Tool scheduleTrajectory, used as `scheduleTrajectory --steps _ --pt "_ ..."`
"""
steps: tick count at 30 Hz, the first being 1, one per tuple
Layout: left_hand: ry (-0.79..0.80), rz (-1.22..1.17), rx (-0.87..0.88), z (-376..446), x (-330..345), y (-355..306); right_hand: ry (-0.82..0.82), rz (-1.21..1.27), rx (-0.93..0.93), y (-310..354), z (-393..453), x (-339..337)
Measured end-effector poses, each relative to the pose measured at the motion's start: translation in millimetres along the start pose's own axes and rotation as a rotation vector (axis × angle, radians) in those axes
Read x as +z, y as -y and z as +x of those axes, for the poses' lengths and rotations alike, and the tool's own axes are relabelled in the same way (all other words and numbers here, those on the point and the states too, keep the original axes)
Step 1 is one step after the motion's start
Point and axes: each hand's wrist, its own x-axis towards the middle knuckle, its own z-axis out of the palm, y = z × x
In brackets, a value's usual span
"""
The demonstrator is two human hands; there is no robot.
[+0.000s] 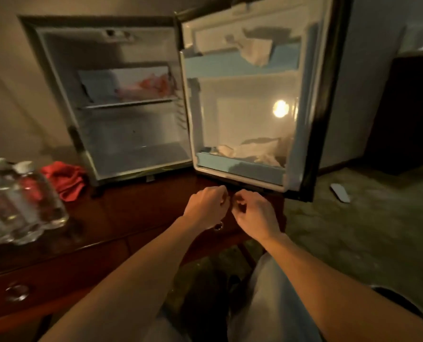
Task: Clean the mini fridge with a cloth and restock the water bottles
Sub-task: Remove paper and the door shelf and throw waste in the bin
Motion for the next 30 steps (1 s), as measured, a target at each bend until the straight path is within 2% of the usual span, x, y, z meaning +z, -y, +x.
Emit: scheduleTrajectory --steps 7,9,11,15,20,25,30 --pt "-0.135 0.021 -0.017 18 -48 39 -0.233 -0.068 -0.190 37 72 -23" --pt "-0.145 0.000 0.013 30 -55 42 -0.240 -0.094 -0.188 37 94 -38" --pt "-0.138 -0.009 0.056 42 -60 43 -0.193 -0.181 -0.165 32 114 -51" --pt "-0.138 0.005 0.119 71 -70 39 0.062 -0.500 -0.127 24 131 -69" --pt "-0.060 0.023 0.131 105 -67 32 0.197 -0.643 -0.116 12 129 -64" --pt "-0.026 0.079 0.126 122 -53 39 0.051 -0.534 -0.184 1 128 -64" --pt "-0.019 0.025 0.160 136 -43 43 -0.087 -0.475 -0.181 15 130 -76"
